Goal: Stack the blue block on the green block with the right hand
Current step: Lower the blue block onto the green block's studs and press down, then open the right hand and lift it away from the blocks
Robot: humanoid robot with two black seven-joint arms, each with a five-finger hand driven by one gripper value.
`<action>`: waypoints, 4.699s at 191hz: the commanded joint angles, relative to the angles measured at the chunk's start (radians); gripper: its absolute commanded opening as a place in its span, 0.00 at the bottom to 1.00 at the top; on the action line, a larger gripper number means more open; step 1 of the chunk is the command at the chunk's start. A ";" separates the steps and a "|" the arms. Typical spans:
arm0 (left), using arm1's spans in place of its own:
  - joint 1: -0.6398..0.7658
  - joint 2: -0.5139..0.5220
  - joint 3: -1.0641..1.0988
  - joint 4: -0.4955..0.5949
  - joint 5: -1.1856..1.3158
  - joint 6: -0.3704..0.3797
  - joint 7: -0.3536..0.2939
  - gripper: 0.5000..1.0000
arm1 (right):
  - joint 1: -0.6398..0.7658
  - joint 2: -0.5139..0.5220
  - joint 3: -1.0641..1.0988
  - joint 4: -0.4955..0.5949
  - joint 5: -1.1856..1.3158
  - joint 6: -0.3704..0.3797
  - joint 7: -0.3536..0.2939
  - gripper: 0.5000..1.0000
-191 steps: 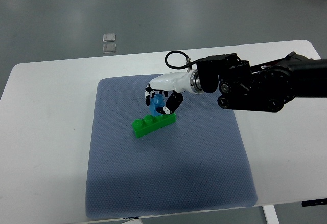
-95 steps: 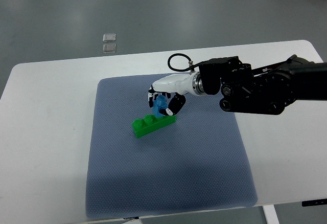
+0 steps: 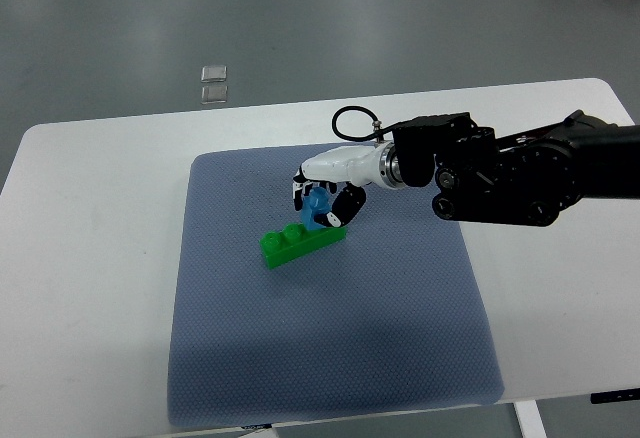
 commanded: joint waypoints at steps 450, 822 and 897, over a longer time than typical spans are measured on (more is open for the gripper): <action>0.003 0.000 0.000 -0.003 0.000 0.000 0.000 1.00 | -0.150 0.012 0.020 -0.023 -0.015 -0.169 0.058 0.19; 0.003 0.000 0.000 -0.006 0.000 0.000 0.000 1.00 | -0.215 0.009 0.103 -0.054 -0.029 -0.235 0.138 0.83; 0.003 0.000 0.000 -0.006 0.000 0.000 0.000 1.00 | -0.187 -0.078 0.311 -0.024 0.000 -0.094 0.132 0.83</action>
